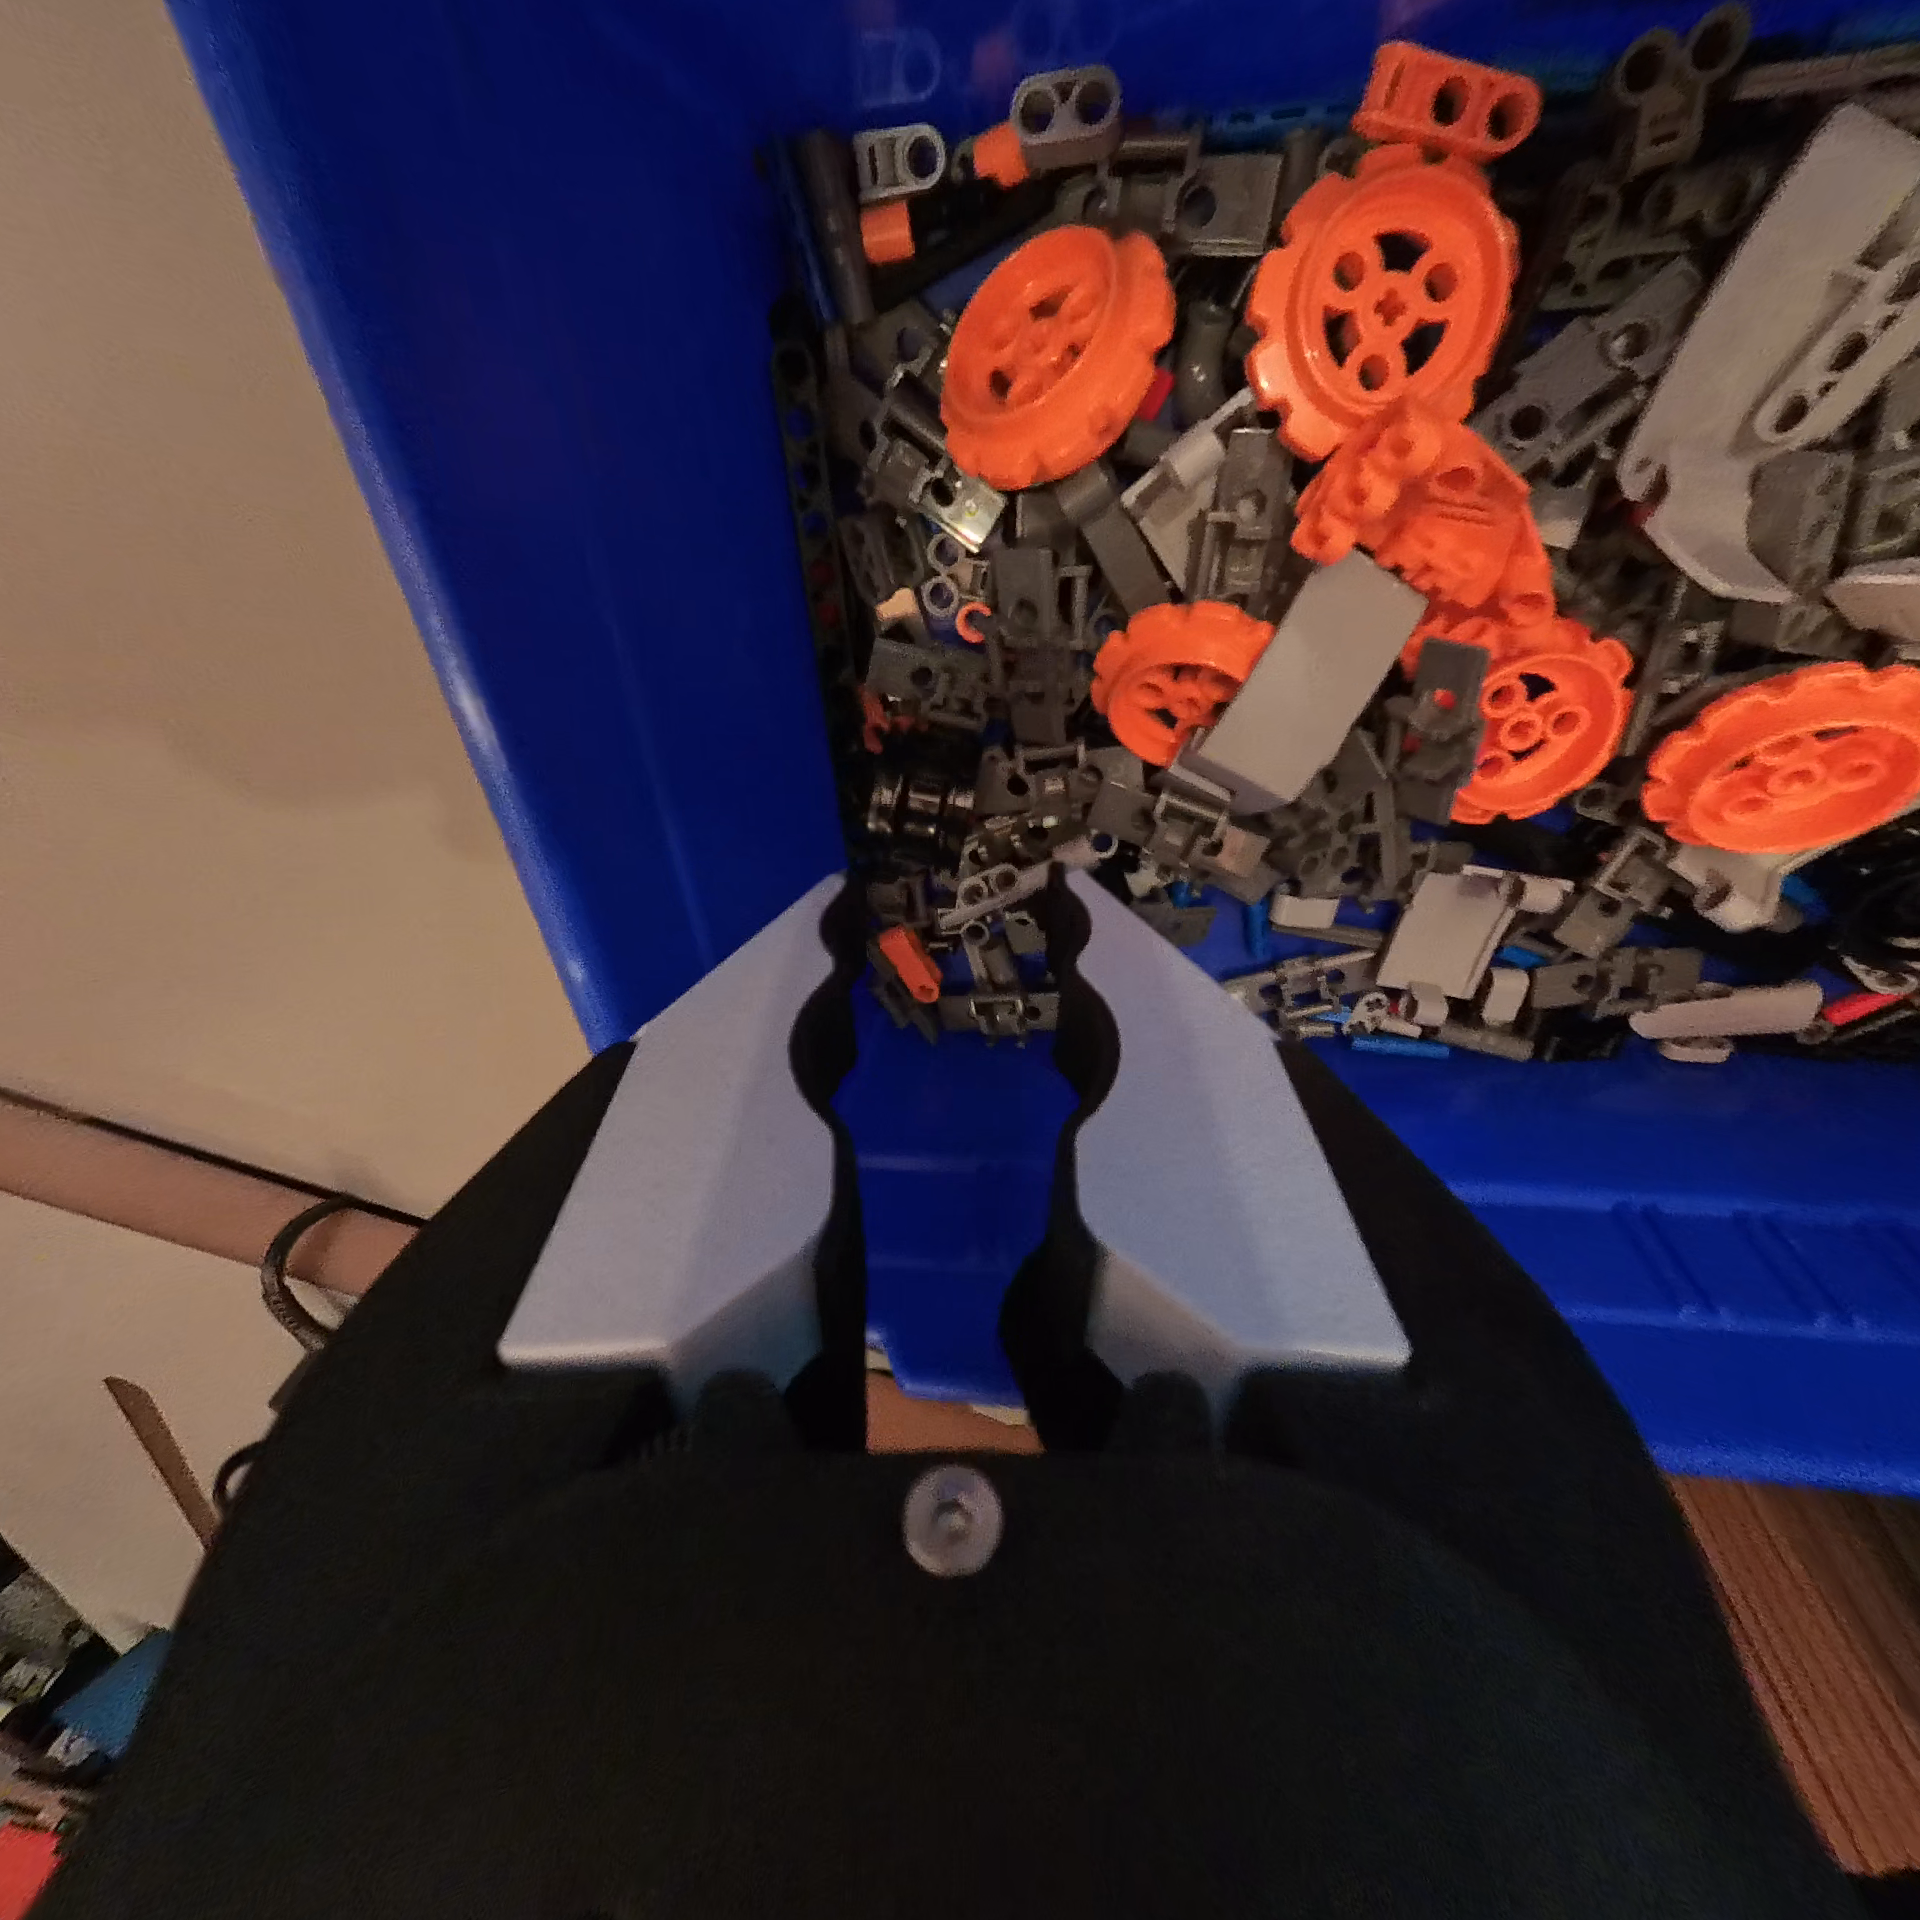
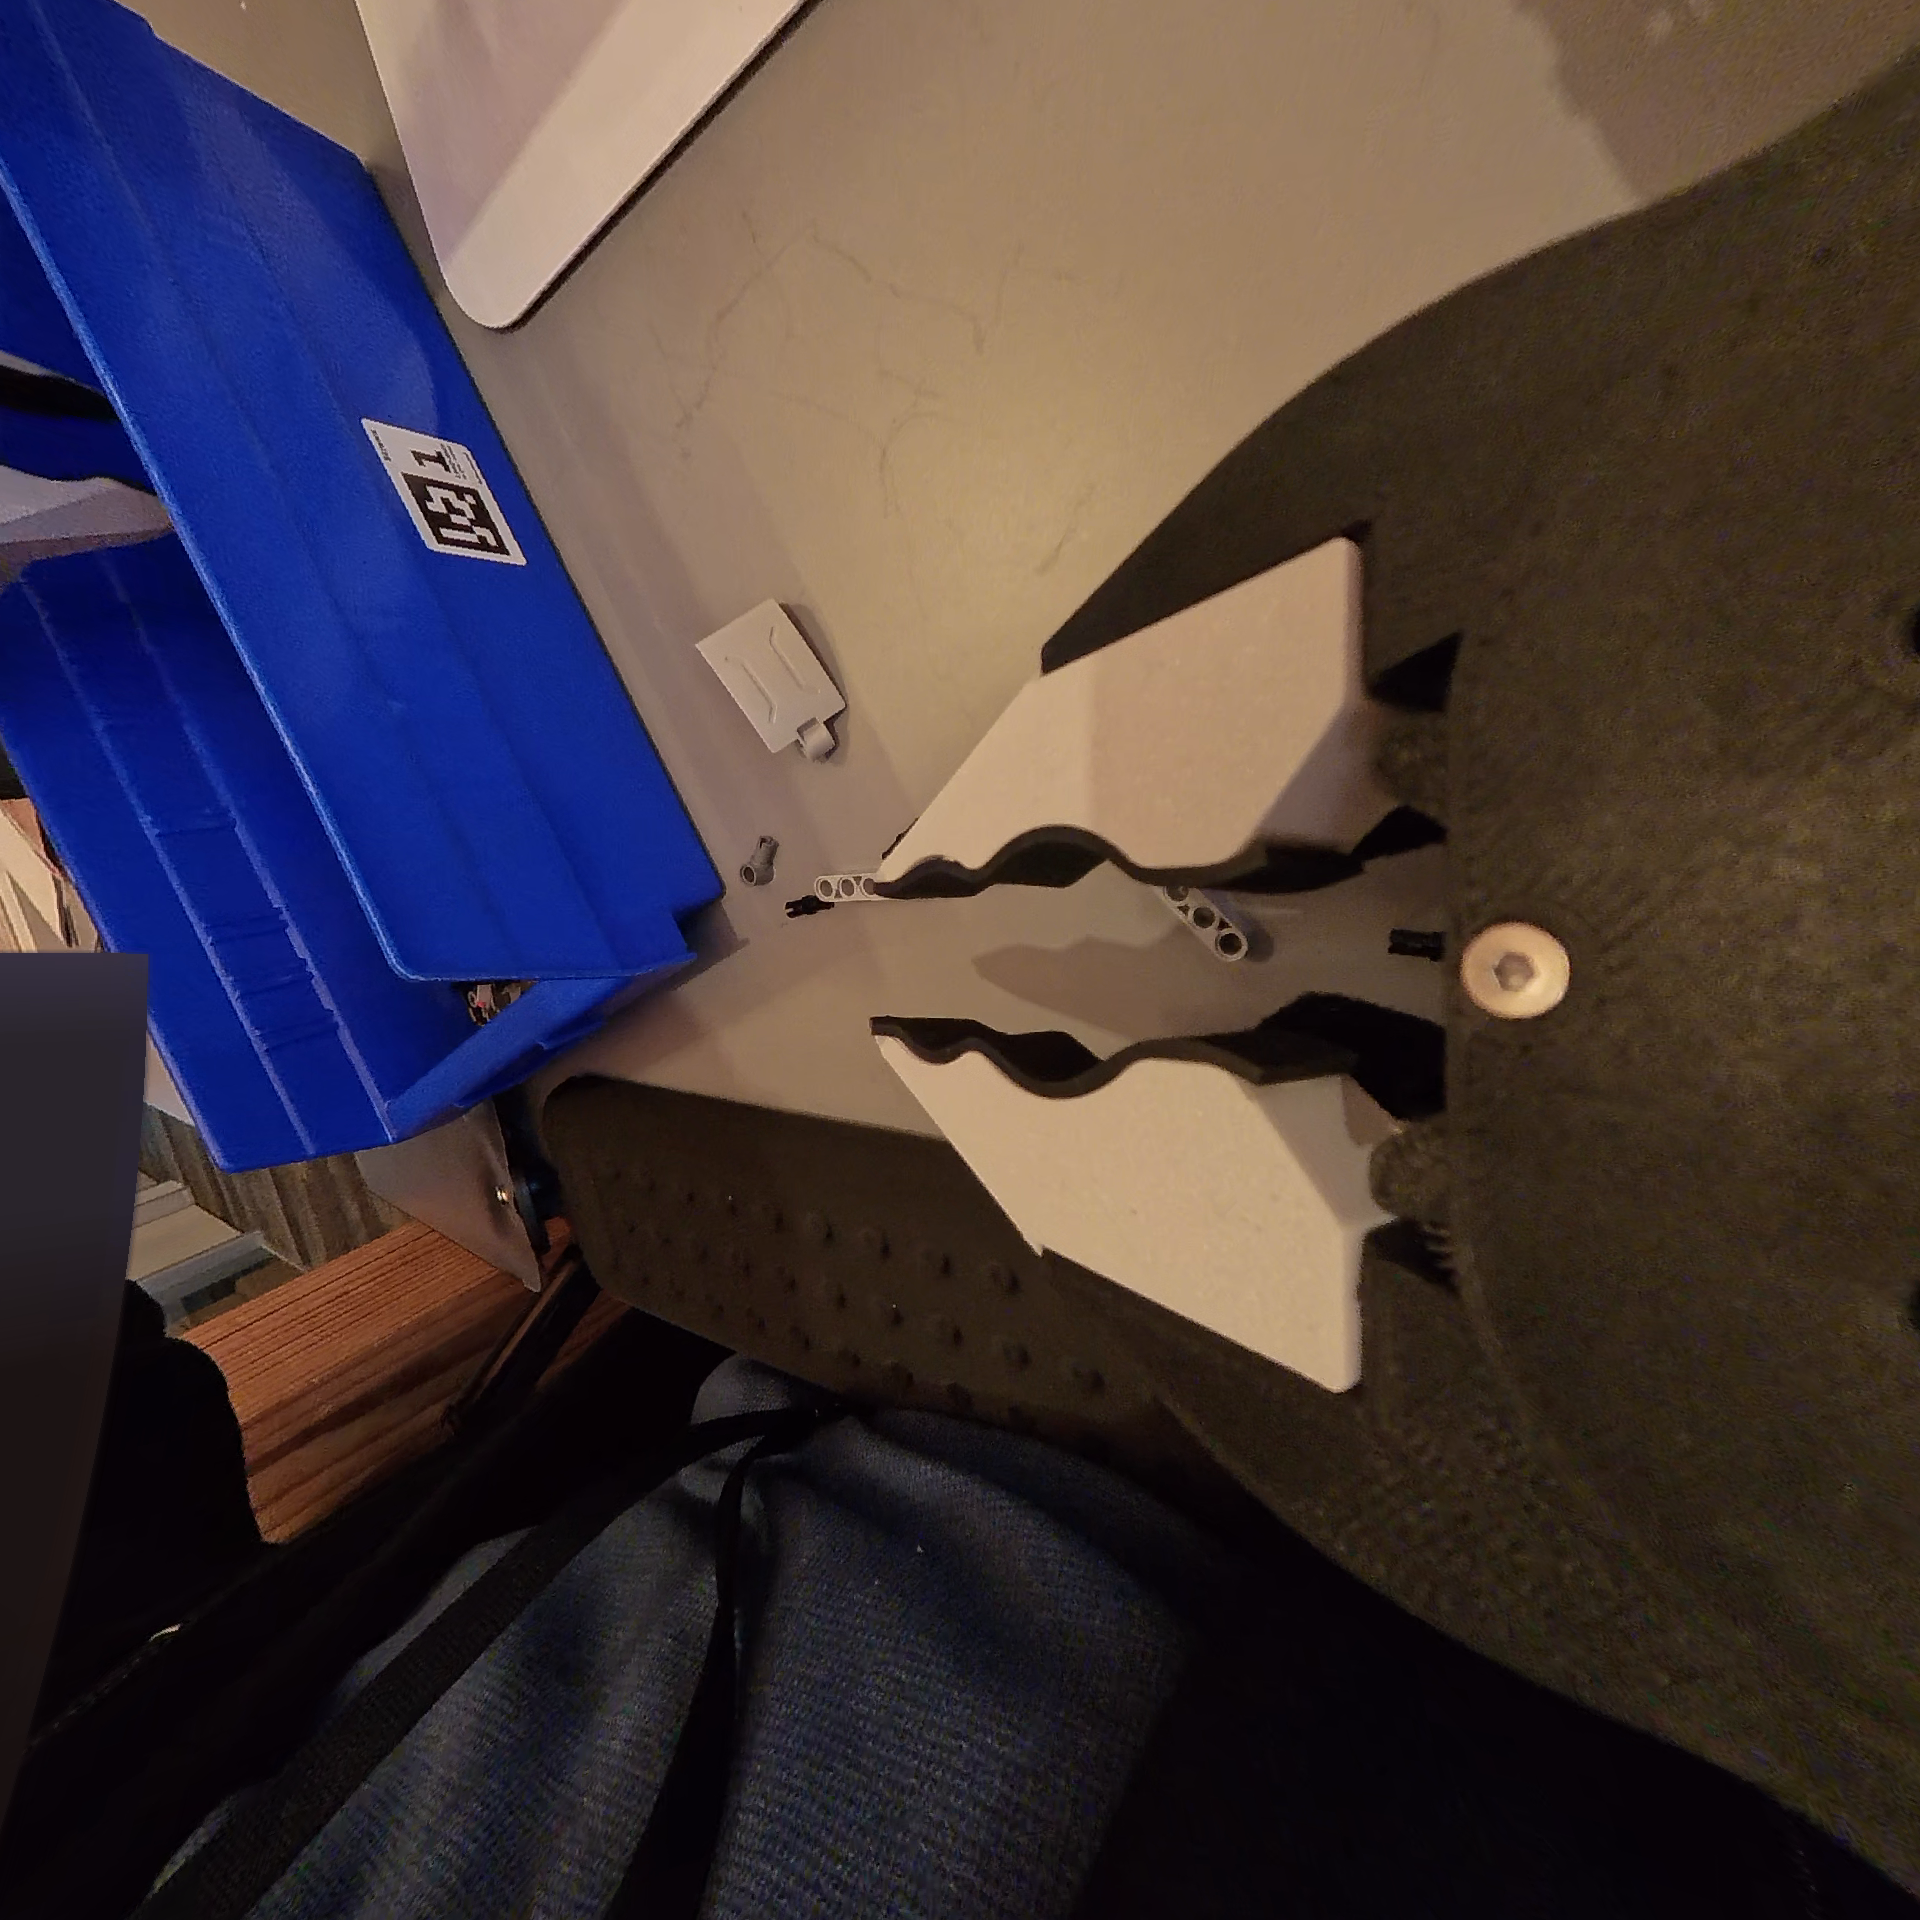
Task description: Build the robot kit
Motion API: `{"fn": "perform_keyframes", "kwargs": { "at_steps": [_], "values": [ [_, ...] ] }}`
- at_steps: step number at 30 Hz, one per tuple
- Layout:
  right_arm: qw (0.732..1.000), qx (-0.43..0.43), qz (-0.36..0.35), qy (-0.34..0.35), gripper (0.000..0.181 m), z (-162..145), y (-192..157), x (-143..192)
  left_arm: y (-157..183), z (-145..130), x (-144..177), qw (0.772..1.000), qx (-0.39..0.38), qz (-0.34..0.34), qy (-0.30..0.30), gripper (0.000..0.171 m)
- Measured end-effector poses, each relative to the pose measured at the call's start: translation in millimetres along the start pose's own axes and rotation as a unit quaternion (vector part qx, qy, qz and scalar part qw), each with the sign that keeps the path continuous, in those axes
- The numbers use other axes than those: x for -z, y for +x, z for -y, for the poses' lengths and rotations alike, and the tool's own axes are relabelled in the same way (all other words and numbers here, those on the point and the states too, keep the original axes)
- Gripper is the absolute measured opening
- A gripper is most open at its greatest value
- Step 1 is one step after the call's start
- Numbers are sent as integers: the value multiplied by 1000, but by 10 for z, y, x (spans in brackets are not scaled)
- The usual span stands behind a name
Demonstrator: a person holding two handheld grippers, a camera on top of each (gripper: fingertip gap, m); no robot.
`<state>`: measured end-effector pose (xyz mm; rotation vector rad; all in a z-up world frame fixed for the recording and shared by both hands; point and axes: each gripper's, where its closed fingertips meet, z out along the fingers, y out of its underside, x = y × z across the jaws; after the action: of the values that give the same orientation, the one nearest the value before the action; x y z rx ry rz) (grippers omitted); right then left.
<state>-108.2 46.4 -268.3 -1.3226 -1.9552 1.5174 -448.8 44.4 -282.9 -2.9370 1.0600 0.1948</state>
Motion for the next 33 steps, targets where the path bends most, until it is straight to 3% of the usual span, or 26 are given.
{"fn": "perform_keyframes", "kwargs": {
  "at_steps": [7,9,16,17,19,21,23,25,27,30,33],
  "values": [
    [1000,-1,0,1,20,1,0,3,-11,53,-197,1000,-3,2,-11,35],
    [1000,-1,0,1,20,2,2,3,-42,26,-187,1000,-2,13,-17,18],
    [1000,0,1,1,20,0,-3,3,69,-170,-153,999,-2,-1,-37,17],
    [1000,0,1,0,20,0,-3,2,145,-209,-151,999,-3,-19,-43,4],
    [1000,0,1,0,20,-3,-4,2,271,-295,-180,997,-8,-40,-59,0],
    [1000,0,1,0,20,-2,-5,2,326,-423,-215,995,-9,-41,-89,2],
    [1000,0,1,0,20,-2,-5,2,362,-431,-193,996,-8,-45,-81,4],
    [1000,0,2,-1,20,-3,-6,0,214,-287,-110,999,-1,-6,-34,8],
    [1000,0,2,-1,20,-4,-4,0,101,-74,-31,999,18,5,26,24],
    [1000,1,0,0,20,-3,-1,3,-6,-33,-117,999,27,12,13,41],
    [1000,-1,1,0,20,-1,0,4,4,32,-245,1000,24,4,14,39]
  ]
}}
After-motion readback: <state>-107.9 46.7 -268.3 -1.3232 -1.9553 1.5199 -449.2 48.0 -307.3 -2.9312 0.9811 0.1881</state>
